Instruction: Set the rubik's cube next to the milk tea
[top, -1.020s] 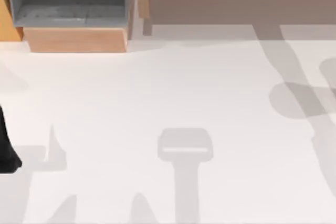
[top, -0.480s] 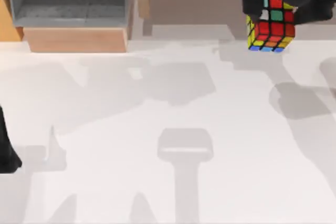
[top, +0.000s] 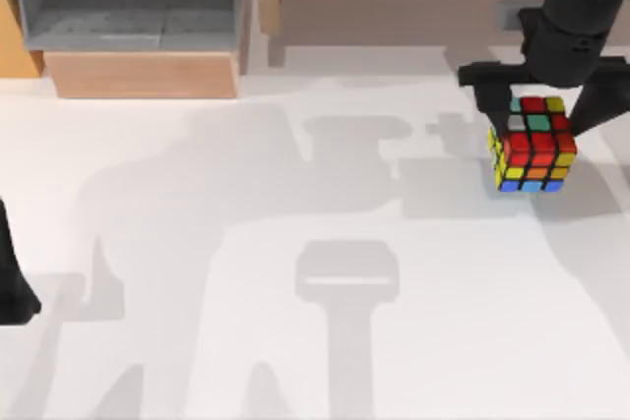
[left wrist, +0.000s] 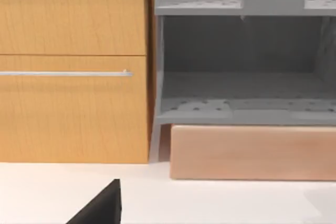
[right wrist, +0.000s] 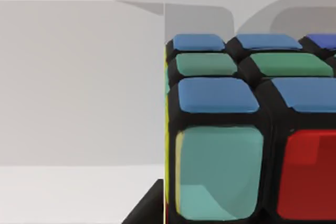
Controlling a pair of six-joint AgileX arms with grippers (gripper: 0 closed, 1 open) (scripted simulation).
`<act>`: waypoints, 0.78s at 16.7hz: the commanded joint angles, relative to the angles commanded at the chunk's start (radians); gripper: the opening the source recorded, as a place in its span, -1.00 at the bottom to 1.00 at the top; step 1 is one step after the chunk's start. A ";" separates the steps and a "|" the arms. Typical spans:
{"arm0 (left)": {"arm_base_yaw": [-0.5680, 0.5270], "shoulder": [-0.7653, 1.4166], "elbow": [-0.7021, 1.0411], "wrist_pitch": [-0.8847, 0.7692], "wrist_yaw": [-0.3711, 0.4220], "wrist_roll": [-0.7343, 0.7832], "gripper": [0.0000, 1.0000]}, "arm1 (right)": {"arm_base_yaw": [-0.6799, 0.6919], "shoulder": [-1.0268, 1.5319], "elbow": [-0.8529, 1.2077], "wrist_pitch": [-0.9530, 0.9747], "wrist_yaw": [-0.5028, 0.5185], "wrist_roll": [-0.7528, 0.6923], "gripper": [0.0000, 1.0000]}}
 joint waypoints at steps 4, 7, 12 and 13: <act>0.000 0.000 0.000 0.000 0.000 0.000 1.00 | 0.006 -0.002 0.000 0.005 0.001 0.003 -1.00; 0.000 0.000 0.000 0.000 0.000 0.000 1.00 | 0.010 -0.012 -0.002 0.013 0.001 0.002 -1.00; 0.000 0.000 0.000 0.000 0.000 0.000 1.00 | 0.014 -0.032 -0.003 0.033 -0.003 0.001 -1.00; 0.000 0.000 0.000 0.000 0.000 0.000 1.00 | 0.015 -0.036 -0.003 0.037 -0.004 0.001 -1.00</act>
